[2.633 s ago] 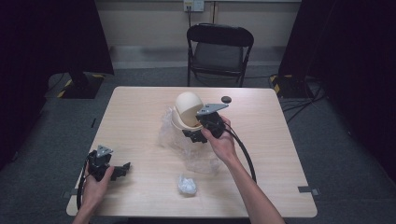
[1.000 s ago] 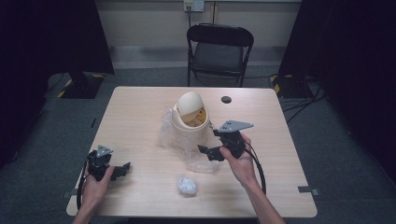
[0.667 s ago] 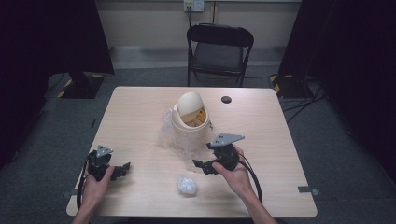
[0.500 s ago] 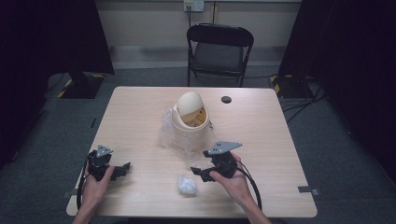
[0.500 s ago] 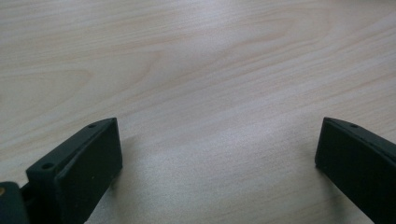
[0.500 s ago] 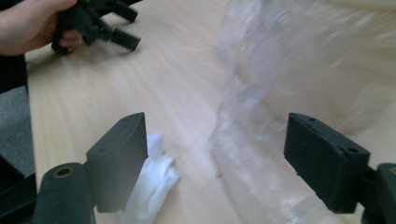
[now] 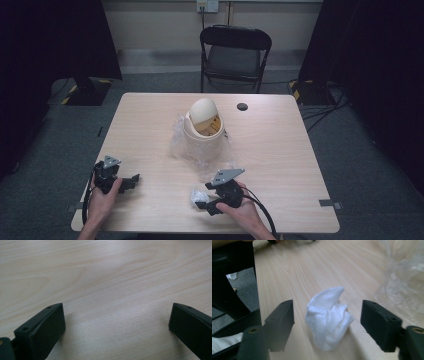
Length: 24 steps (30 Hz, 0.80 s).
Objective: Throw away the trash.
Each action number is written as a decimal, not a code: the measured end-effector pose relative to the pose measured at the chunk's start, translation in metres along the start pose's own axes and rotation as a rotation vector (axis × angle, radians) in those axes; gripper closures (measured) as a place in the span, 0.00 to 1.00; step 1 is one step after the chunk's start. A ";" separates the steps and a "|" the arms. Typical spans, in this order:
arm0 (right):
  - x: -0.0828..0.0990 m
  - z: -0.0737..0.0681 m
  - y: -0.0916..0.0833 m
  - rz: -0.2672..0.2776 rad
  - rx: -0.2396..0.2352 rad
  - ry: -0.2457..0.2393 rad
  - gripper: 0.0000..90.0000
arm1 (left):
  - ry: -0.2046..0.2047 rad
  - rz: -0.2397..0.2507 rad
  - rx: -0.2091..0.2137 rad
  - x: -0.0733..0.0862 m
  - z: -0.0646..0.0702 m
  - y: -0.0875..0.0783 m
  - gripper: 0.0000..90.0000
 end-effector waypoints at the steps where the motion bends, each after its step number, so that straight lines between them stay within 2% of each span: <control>1: 0.001 0.000 0.003 -0.010 0.001 0.005 0.26 | 0.000 0.000 0.000 0.000 0.000 0.000 0.00; 5: 0.003 0.002 0.011 -0.019 0.005 0.006 0.26 | 0.001 -0.001 -0.001 0.000 0.000 0.000 0.00; 8: 0.003 0.000 0.014 -0.014 0.015 -0.011 0.27 | 0.001 -0.001 0.000 0.000 0.000 0.000 0.00; 14: 0.005 -0.003 0.022 -0.050 0.052 -0.030 0.38 | 0.000 0.000 -0.001 0.000 0.000 0.000 0.00; 18: 0.007 -0.004 0.027 -0.075 0.076 -0.042 0.49 | -0.001 0.000 0.000 0.000 0.000 0.000 0.00; 21: 0.008 -0.005 0.028 -0.076 0.088 -0.060 0.60 | 0.000 0.000 0.000 0.000 0.000 0.000 0.00; 24: 0.008 -0.003 0.028 -0.066 0.097 -0.055 0.71 | 0.001 -0.001 0.000 0.000 0.000 0.000 0.00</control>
Point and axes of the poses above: each handheld gripper's, and its own axes: y roughly forward along the jaws, x roughly out of its underside, z roughly to its right, the point moved 1 cm from there along y, roughly forward along the jaws, and after that the axes turned 11 degrees about -z, right-handed, at the moved point
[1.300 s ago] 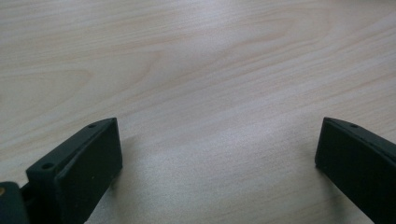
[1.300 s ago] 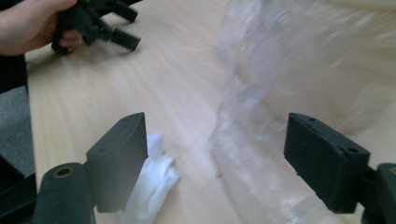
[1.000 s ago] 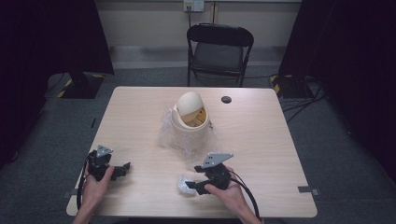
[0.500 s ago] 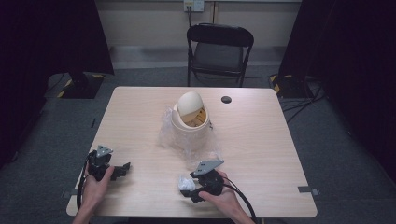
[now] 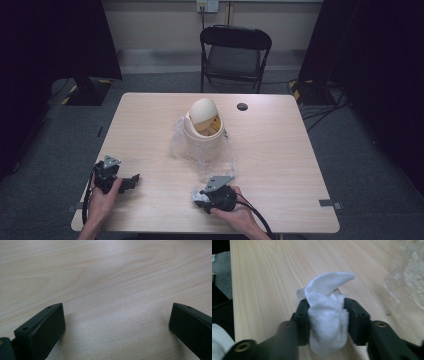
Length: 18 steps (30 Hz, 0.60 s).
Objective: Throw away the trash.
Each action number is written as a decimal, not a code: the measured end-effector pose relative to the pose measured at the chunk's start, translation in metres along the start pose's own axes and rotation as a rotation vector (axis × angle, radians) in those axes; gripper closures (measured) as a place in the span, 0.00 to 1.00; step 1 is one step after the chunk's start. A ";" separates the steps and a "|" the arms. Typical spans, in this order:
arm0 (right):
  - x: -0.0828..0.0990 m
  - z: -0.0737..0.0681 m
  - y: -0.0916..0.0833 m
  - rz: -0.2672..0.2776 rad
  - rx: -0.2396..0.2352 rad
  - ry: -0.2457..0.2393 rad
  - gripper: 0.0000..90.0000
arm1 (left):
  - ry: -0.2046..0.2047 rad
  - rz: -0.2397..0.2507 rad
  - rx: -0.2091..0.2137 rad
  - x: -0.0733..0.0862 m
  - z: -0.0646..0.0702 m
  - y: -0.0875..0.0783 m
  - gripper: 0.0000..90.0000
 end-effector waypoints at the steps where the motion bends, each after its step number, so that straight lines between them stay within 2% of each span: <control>1: 0.000 0.001 0.000 0.001 -0.002 0.001 0.73 | -0.002 0.001 0.000 0.000 0.000 0.000 0.00; 6: 0.000 0.004 -0.002 0.017 -0.027 0.005 0.81 | -0.002 0.001 0.000 0.000 0.000 0.000 0.00; 18: -0.001 0.014 -0.014 0.065 -0.024 0.036 0.84 | -0.002 0.002 0.000 0.000 0.000 0.000 0.00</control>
Point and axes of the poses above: each handheld gripper's, and its own axes: y roughly forward along the jaws, x roughly out of its underside, z roughly to its right, the point moved 1 cm from there along y, roughly forward along the jaws, and after that the axes turned 11 degrees about -z, right-handed, at the moved point
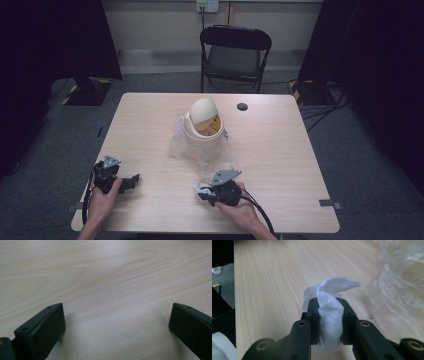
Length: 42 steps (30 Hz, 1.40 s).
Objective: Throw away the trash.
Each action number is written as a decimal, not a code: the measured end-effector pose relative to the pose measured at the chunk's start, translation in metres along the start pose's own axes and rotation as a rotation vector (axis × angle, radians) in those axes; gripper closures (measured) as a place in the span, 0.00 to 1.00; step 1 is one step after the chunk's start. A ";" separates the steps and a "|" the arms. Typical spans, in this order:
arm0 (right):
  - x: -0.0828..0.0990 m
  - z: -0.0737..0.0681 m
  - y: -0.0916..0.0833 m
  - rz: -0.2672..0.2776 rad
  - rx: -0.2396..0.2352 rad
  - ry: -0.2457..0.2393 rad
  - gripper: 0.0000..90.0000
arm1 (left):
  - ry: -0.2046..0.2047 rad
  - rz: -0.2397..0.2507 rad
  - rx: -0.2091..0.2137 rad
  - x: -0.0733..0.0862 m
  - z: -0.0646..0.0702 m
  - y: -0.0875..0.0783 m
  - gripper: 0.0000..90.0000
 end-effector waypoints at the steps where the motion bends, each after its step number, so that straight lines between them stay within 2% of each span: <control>1: -0.001 0.001 -0.002 0.006 0.000 0.006 0.84 | 0.002 -0.001 0.000 0.000 0.000 0.000 0.00; 8: -0.004 0.004 -0.011 0.035 0.010 0.026 0.85 | 0.000 0.000 0.000 0.000 0.000 0.000 0.00; 19: -0.012 0.017 -0.035 0.100 0.043 0.075 0.85 | 0.000 0.000 0.000 0.000 0.000 0.000 0.00; 42: -0.053 0.048 -0.071 0.193 0.122 0.085 0.85 | 0.000 0.000 0.000 0.000 0.000 0.000 0.00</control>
Point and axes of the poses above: each handheld gripper's, and its own axes: y roughly forward along the jaws, x roughly out of its underside, z roughly to its right, the point moved 1 cm from there along y, roughly forward along the jaws, and after that the axes turned 11 degrees about -z, right-handed, at the moved point
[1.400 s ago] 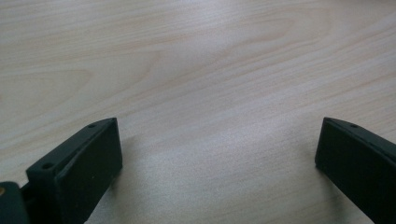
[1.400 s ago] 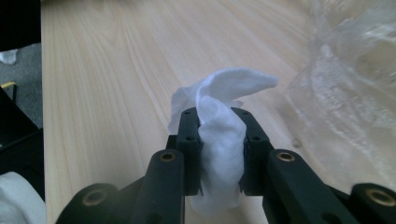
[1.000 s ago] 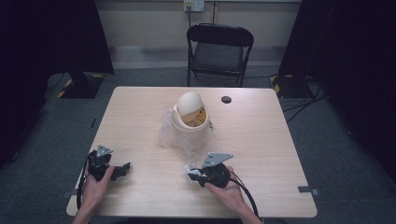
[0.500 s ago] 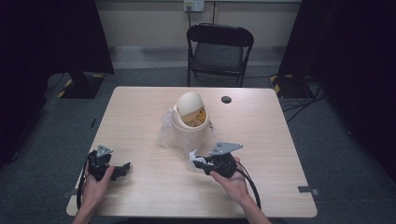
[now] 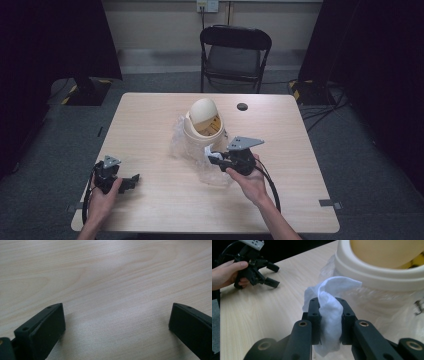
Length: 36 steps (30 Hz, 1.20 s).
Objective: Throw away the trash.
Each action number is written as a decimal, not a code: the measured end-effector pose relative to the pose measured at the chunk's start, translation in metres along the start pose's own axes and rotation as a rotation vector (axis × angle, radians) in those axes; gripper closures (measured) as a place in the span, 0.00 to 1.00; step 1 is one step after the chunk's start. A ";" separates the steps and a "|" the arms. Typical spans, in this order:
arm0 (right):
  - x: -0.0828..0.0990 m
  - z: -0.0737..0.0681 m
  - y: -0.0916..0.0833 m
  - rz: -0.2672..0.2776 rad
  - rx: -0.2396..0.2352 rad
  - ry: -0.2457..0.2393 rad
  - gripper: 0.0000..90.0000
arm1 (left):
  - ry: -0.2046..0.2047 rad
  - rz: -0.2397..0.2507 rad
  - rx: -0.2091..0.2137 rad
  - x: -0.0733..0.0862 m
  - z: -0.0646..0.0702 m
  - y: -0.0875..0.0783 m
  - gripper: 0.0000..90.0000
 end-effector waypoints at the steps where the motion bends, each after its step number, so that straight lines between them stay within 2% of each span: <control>1: -0.003 0.001 -0.002 0.003 0.002 0.000 0.85 | 0.000 0.000 0.000 0.000 0.000 0.000 0.00; 9: -0.021 0.015 -0.007 0.036 0.028 0.009 0.85 | 0.002 -0.001 0.000 0.000 0.000 0.000 0.00; 16: -0.037 0.025 -0.005 0.045 0.042 0.014 0.85 | 0.000 -0.001 0.000 0.000 0.000 0.000 0.00; 21: -0.045 0.036 -0.003 0.054 0.045 0.035 0.85 | 0.001 -0.001 -0.001 0.000 0.000 0.000 0.00; 28: -0.050 0.048 0.006 0.029 0.062 0.040 0.85 | 0.001 -0.001 0.000 0.000 0.000 0.000 0.00; 36: -0.057 0.052 0.016 0.016 0.057 0.041 0.85 | 0.002 -0.002 -0.001 0.000 0.000 0.000 0.00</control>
Point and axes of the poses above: each handheld gripper's, and its own axes: y roughly forward along the jaws, x roughly out of its underside, z roughly to its right, the point moved 1 cm from there along y, roughly forward along the jaws, and after that the axes turned 11 degrees about -z, right-handed, at the moved point
